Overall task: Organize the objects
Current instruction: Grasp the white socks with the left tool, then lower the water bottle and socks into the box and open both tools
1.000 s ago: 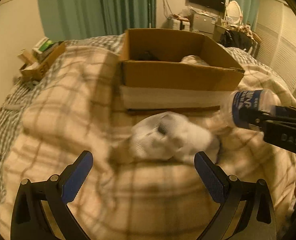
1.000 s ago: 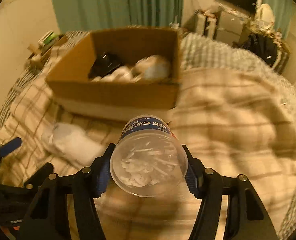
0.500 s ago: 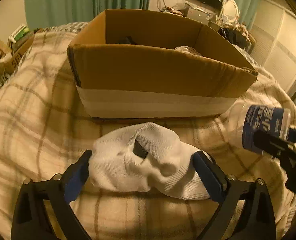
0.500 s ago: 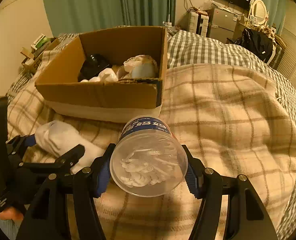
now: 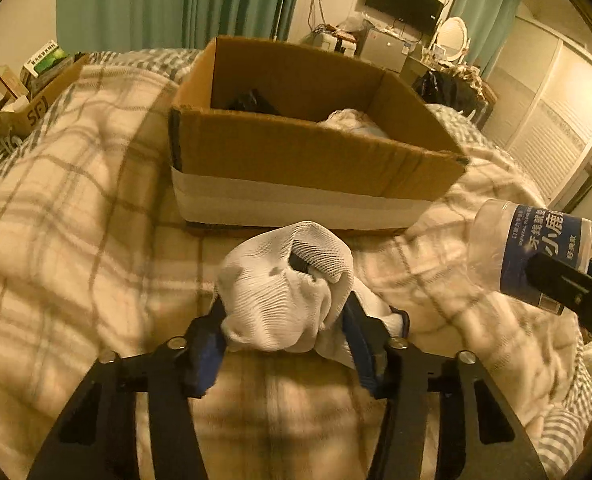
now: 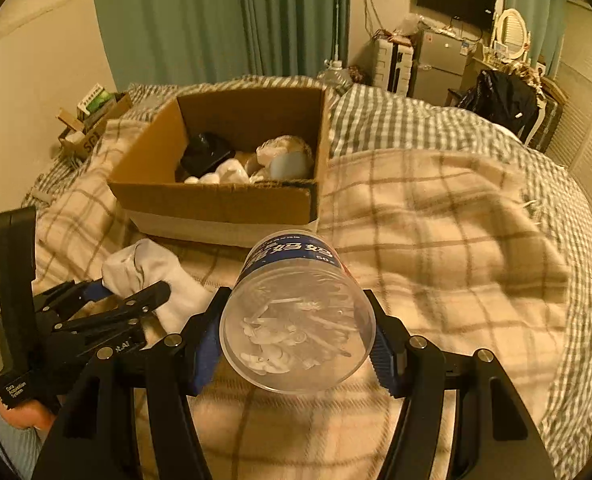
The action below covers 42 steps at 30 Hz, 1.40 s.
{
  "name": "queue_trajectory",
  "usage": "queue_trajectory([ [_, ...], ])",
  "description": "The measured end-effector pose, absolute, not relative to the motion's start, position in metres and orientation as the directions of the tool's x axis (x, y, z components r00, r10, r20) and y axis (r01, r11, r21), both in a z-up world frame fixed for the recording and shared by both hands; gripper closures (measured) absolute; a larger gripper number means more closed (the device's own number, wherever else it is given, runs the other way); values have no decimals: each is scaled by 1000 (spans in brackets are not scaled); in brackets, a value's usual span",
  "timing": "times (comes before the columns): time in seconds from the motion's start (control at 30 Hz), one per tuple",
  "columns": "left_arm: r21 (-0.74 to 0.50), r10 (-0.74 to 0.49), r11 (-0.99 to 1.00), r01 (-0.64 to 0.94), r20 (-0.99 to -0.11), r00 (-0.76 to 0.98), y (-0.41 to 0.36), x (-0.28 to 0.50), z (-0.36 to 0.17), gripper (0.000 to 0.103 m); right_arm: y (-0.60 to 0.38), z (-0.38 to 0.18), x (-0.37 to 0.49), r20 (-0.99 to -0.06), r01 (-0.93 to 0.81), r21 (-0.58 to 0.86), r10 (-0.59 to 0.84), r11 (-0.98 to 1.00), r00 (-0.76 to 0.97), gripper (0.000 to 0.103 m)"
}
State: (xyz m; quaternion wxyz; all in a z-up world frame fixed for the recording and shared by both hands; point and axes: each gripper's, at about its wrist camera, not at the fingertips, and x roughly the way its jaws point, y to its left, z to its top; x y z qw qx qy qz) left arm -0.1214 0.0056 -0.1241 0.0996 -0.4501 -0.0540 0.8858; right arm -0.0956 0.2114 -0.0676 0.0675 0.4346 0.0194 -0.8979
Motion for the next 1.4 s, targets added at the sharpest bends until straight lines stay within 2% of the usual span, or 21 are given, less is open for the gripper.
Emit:
queue_trajectory([
  [0.17,-166,219,-976,-143,-735,-642,1,-100,-81,56,218,-47,-71,-768,134,32,-110,-991,-631,41],
  [0.43,-146,207,-978,-147,-653,-729,-2,-92,-3,56,220,5,-51,-716,149,5,-108,-989,-690,41],
  [0.53,-95,165,-986,-135,-644,-747,-7,-96,20,56,217,33,-58,-688,154,-3,-110,-988,-717,41],
  [0.8,-60,157,-987,-151,-593,-790,-9,-139,60,56,190,90,-105,-595,254,-21,-192,-967,-781,41],
  [1.07,12,118,-987,-157,-599,-792,2,-204,43,56,166,81,-181,-593,300,-37,-221,-953,-775,41],
  [1.4,48,87,-984,-169,-702,-707,21,-256,-47,56,165,-13,-269,-703,291,33,-229,-956,-673,41],
])
